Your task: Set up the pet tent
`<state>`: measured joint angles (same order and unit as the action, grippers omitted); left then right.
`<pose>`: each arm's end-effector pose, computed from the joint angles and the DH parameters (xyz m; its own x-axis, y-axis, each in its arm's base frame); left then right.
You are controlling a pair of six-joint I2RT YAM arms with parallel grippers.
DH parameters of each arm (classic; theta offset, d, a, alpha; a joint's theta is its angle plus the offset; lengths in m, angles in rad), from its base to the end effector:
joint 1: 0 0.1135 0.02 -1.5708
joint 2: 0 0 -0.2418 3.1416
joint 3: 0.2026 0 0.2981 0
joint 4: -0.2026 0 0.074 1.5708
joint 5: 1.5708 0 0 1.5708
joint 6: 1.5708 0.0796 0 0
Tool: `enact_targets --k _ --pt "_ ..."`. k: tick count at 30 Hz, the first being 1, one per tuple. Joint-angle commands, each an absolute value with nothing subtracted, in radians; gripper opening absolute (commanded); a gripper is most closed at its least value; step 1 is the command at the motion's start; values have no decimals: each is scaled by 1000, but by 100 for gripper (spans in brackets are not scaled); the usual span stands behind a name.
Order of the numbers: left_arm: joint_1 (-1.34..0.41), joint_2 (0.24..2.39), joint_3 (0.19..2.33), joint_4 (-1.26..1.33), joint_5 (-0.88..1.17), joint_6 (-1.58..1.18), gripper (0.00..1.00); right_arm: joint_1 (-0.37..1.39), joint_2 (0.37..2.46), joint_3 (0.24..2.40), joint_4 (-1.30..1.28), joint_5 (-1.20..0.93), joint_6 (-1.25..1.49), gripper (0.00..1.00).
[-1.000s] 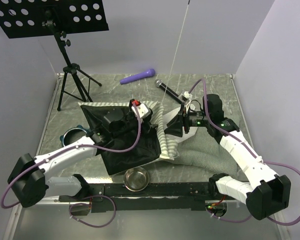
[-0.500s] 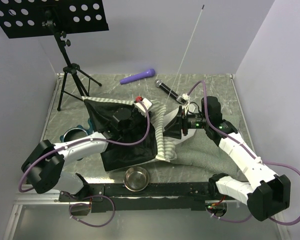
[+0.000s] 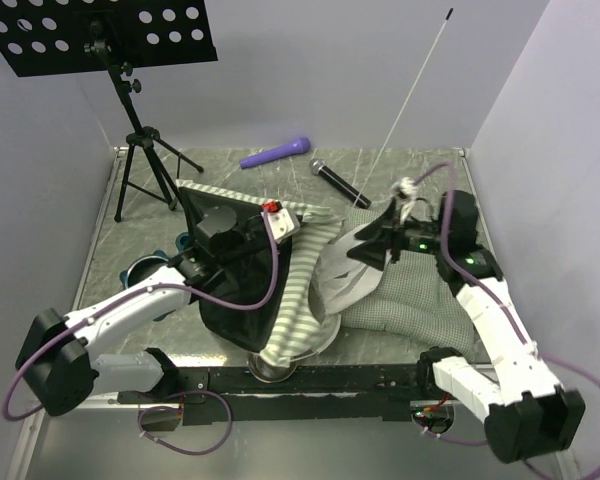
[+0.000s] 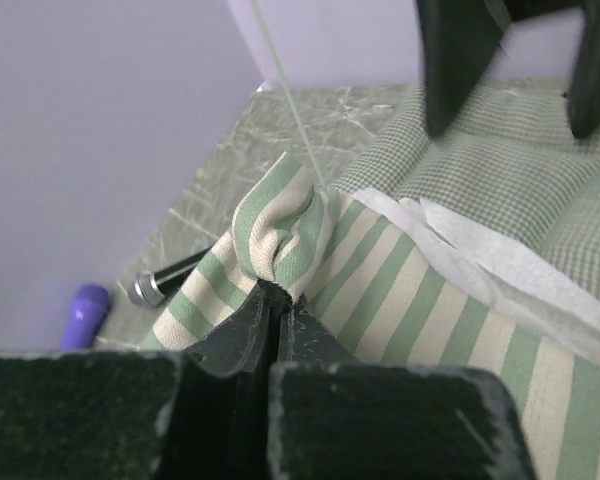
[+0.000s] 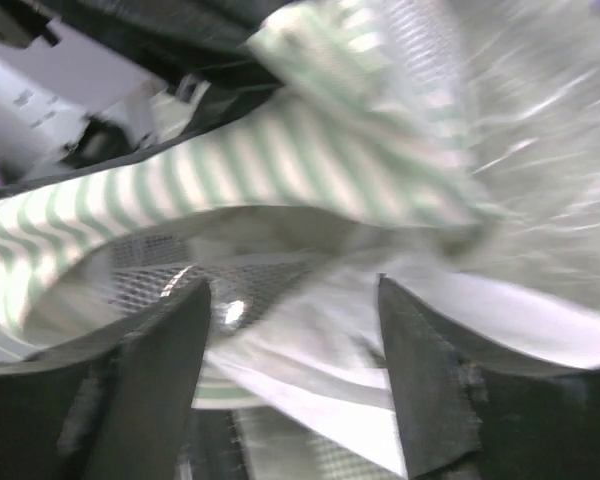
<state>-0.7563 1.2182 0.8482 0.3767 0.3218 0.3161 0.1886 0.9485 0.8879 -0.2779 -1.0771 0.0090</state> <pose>0.2591 -0.2790 0.2918 0.2785 0.1427 -0.9498 0.8359 0.4510 0.3129 0.2614 0.1213 0.3151 -0.3343 -0.0595 -0.9406 -0.9018 0.3103 0.3009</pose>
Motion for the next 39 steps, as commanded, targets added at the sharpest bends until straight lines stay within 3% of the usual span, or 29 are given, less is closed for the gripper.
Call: enact_targets --k 1,4,15,23,32,36,39 --pt "-733 1151 879 304 537 456 1 103 887 951 -244 -1155 -70 81" --pt "-733 1137 896 255 626 533 1 106 888 937 -175 -1198 -52 85" --pt "-735 1137 999 216 701 595 1 202 917 930 -107 -1201 -95 85" --pt "-744 1121 1015 152 781 667 1 264 942 907 78 -1128 -51 83" --pt "-744 1137 1068 144 819 640 1 321 948 908 8 -1108 -164 82" --pt "-744 1150 1106 115 870 611 1 328 959 891 44 -1082 -161 77" --pt "-746 1152 1108 136 871 571 1 347 969 899 75 -1052 -141 64"
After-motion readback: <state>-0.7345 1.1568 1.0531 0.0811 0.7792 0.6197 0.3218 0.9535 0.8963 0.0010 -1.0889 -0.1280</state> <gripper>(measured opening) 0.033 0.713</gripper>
